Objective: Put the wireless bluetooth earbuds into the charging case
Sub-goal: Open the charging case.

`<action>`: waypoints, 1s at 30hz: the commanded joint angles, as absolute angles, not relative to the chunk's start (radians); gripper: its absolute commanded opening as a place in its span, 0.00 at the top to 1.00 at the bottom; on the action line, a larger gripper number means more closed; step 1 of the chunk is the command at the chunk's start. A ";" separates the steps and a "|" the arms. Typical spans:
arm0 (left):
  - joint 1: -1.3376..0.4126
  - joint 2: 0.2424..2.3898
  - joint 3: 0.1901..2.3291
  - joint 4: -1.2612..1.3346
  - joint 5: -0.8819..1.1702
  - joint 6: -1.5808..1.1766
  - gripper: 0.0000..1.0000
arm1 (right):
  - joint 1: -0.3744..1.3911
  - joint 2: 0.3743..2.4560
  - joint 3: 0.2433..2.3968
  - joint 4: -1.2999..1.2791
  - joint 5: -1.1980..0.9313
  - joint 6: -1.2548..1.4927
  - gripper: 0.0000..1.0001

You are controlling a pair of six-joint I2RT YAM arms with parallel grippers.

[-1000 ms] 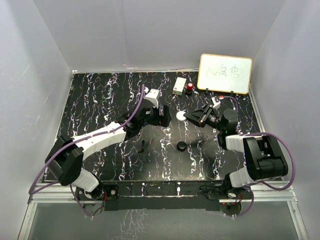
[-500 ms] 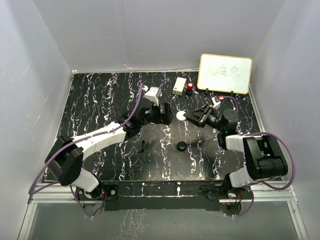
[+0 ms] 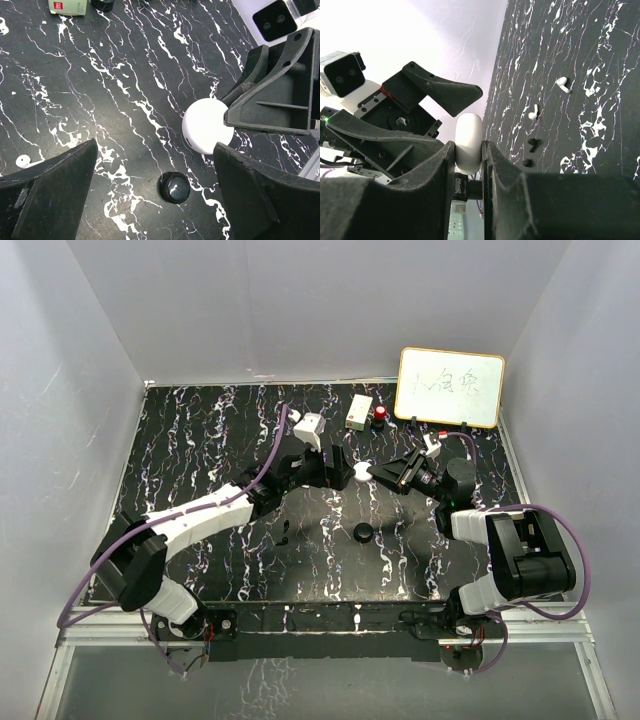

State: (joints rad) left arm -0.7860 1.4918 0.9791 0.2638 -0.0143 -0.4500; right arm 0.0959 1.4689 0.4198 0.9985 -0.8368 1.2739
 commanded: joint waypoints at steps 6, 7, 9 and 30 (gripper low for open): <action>-0.797 1.513 1.030 0.290 -0.008 -0.456 0.01 | 0.093 1.456 0.434 1.075 -0.834 1.269 1.00; -0.798 1.518 1.031 0.287 -0.013 -0.455 0.01 | 0.094 1.456 0.434 1.078 -0.834 1.273 1.00; -0.797 1.528 1.031 0.280 -0.018 -0.454 0.01 | 0.093 1.455 0.433 1.096 -0.837 1.285 1.00; -0.795 1.588 1.010 0.244 -0.106 -0.465 0.01 | 0.093 1.461 0.431 1.177 -0.853 1.363 1.00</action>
State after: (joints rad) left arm -0.7944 1.6108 0.9913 0.2771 -0.0372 -0.4622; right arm 0.0914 1.4689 0.4198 1.0882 -0.8448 1.3457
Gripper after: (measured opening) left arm 0.985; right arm 0.219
